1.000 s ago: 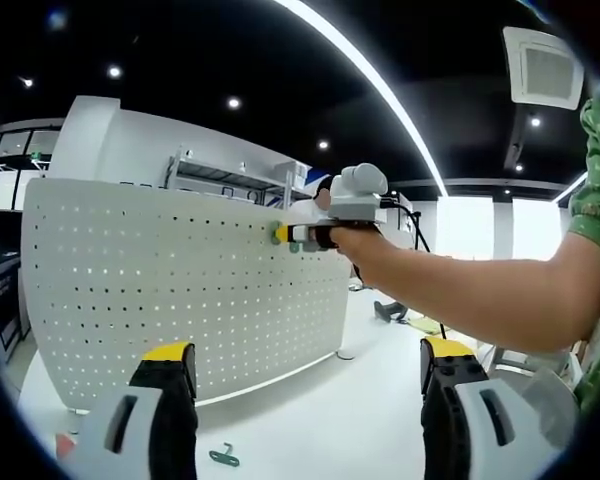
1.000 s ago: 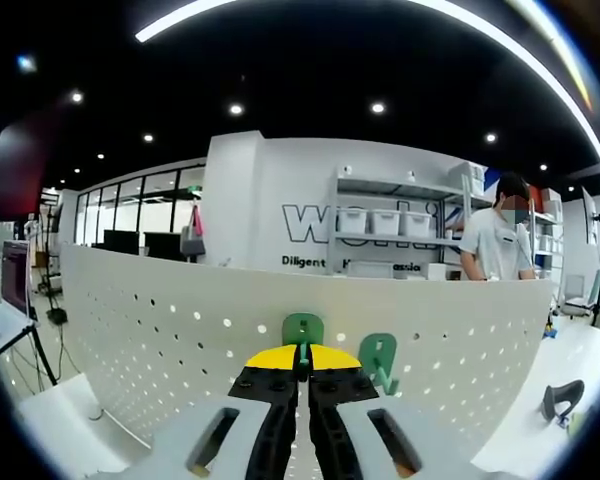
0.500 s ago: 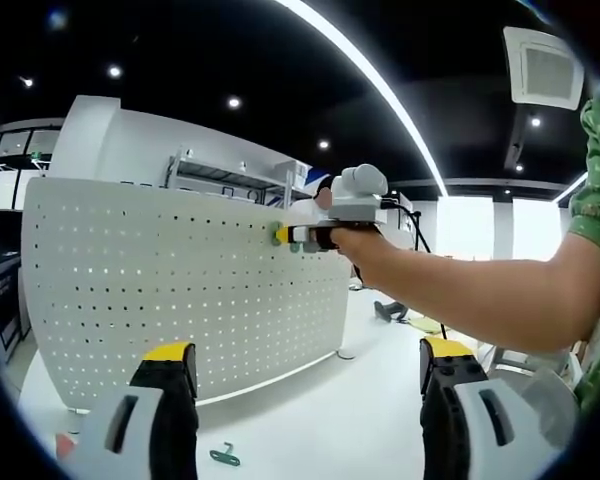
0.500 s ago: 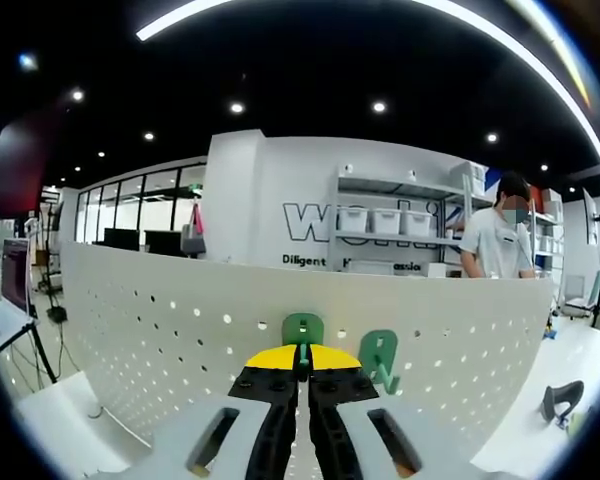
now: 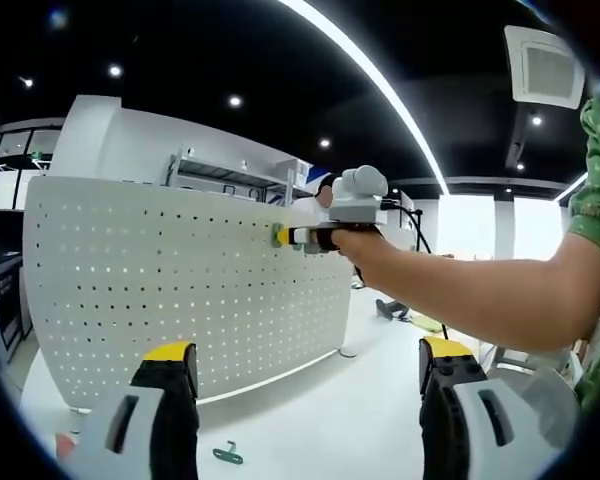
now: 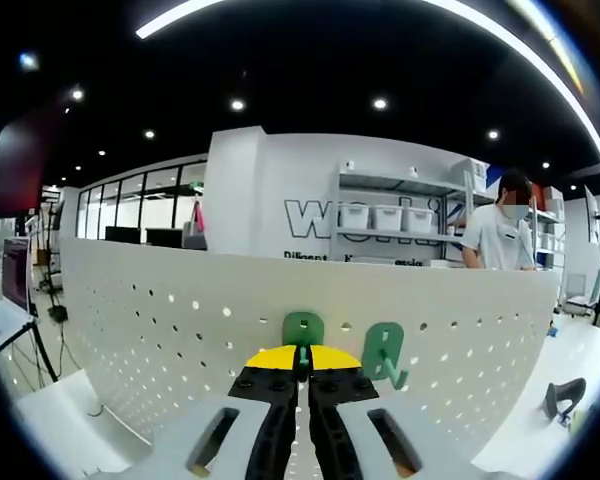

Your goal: Insert the hook assembly into the mounting plate slot until the hook locks in place.

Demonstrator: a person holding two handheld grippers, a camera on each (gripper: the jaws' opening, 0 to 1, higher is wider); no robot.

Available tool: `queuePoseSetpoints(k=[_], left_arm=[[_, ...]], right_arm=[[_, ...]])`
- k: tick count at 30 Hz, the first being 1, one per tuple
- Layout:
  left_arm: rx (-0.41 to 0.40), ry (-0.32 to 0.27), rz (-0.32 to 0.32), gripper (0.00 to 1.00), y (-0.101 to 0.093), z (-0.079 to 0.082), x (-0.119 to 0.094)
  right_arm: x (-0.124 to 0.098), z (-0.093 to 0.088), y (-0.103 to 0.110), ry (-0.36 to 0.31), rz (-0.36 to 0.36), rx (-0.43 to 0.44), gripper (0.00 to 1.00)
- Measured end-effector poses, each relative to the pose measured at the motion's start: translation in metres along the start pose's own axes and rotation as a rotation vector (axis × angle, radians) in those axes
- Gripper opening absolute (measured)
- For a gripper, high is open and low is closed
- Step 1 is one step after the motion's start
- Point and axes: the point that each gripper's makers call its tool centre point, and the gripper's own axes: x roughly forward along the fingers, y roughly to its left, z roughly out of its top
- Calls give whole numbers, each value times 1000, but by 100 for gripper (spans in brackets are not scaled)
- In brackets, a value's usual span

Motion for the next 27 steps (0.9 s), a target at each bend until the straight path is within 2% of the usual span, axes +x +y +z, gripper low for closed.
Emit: queuePoseSetpoints(k=[24,27], left_arm=[[7,6,-5,92,-2,-1,-1],[5,6,-6,92,-2,-1,0]], right_arm=[[-1,1,-1,9,5,-9,4],[-1,2,-1,9,2,-35,5]])
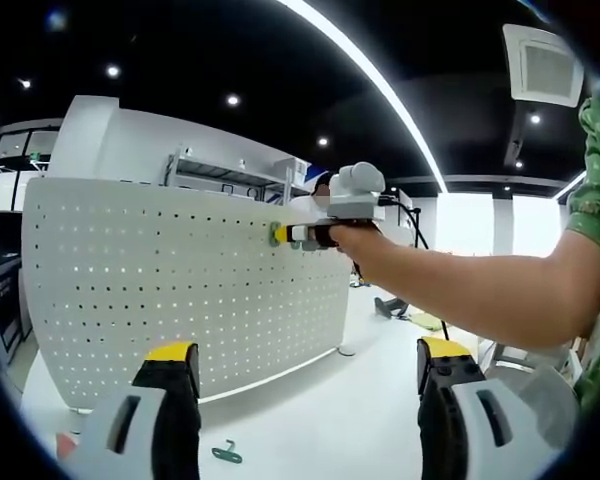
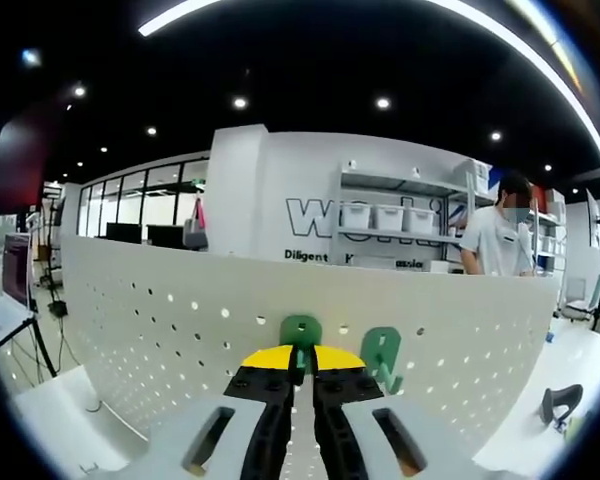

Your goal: Insert the hook assembly into the mounting plate slot until the hook locks in place.

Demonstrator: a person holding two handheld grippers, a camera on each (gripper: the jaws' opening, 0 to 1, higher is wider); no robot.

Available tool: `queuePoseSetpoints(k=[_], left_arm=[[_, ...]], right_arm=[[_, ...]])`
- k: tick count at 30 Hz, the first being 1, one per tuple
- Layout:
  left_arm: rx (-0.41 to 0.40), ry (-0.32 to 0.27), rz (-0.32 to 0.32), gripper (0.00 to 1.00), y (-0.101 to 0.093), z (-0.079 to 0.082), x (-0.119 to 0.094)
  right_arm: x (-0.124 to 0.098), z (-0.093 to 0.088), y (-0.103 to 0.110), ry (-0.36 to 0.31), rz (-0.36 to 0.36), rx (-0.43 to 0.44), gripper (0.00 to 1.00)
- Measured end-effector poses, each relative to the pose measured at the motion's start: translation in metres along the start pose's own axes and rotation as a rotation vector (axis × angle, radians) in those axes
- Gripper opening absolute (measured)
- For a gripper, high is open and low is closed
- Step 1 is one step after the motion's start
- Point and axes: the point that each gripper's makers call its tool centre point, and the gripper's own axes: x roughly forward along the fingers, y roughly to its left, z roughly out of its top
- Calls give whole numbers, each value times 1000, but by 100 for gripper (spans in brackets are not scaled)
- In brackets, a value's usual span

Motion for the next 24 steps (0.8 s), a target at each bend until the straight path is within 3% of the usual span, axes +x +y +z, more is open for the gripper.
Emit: queuePoseSetpoints(k=[15,24], left_arm=[[-5,5,1,91,1,-2,-1],[-5,2,-1,91,1,-1,0]], right_arm=[[-1,18,-3,-54,-14,-16,3],[1,12,-1,-30,-5,-25,2]])
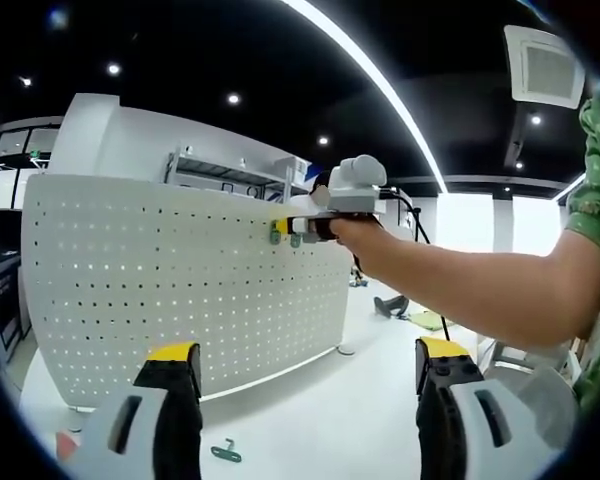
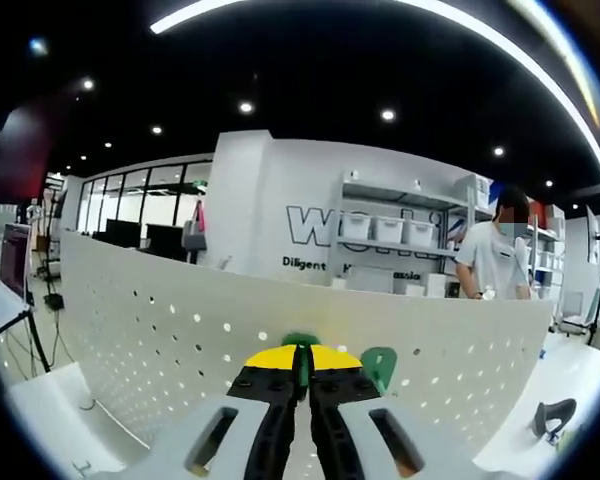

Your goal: Insert the hook assembly into the mounting plate slot until the hook locks in place.

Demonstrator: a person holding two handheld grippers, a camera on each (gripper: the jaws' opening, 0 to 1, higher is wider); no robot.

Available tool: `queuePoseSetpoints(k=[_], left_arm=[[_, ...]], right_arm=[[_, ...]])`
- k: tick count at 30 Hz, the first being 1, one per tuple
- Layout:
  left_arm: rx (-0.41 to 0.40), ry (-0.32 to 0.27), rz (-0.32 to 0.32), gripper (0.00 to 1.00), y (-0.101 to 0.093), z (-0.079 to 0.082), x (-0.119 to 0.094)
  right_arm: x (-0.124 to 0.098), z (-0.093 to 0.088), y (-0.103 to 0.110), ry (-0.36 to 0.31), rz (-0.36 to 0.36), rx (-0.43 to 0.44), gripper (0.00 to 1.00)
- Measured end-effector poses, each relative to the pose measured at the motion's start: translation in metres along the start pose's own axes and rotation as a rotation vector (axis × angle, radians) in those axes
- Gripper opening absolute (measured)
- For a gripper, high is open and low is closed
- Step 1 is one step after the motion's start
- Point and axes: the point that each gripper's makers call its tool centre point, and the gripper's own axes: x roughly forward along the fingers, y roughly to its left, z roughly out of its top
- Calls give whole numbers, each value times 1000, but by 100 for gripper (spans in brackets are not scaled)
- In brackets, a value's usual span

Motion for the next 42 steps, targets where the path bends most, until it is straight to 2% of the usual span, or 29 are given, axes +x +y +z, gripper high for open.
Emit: queuePoseSetpoints(k=[9,11,22,30,42], left_arm=[[1,4,-4,90,-1,-1,0],[2,3,-4,90,-1,-1,1],[3,5,-5,89,-2,-1,0],[8,6,-6,89,-2,-1,0],[10,3,-7,88,-3,1,-1]], right_arm=[[0,-4,1,15,11,-10,2],[2,-12,2,47,19,-11,2],[1,-17,3,62,29,-36,2],[1,-17,2,75,39,13,1],[4,-18,2,162,42,52,0]])
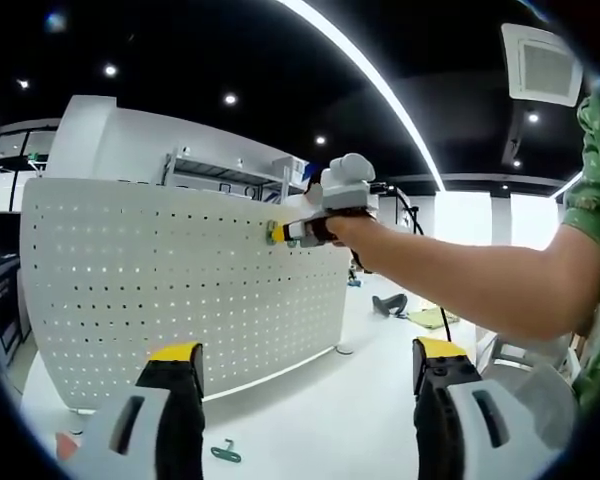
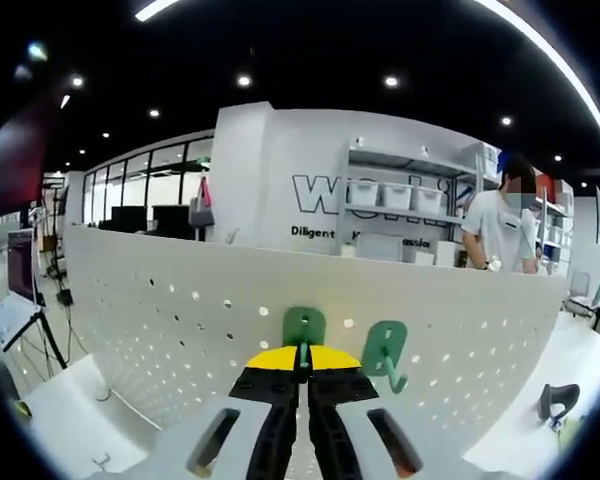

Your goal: Insert the hook assembly into the mounting plate slot until the hook locks in place.

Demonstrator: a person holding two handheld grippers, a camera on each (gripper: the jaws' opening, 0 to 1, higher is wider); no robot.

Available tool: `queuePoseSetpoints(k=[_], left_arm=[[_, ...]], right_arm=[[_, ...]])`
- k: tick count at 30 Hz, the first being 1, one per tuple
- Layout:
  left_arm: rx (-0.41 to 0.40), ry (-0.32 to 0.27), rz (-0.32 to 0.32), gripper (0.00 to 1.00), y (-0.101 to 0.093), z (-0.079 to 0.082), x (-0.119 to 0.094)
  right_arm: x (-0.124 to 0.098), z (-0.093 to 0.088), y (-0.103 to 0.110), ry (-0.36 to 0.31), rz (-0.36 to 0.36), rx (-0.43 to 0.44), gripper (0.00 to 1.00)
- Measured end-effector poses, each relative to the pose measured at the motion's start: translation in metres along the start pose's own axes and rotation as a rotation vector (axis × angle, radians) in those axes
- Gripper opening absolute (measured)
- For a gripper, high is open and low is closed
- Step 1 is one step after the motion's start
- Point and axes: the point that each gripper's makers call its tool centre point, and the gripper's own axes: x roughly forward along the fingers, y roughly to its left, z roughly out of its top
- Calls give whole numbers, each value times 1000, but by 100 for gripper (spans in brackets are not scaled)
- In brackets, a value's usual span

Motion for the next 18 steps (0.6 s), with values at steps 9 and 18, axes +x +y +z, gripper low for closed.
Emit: queuePoseSetpoints(k=[9,18], left_arm=[[1,-3,0,88,0,1,-1],[3,-3,-5,87,0,1,0]], right_arm=[[0,-2,1,37,14,2,1],[-4,-3,1,2,17,-6,1]])
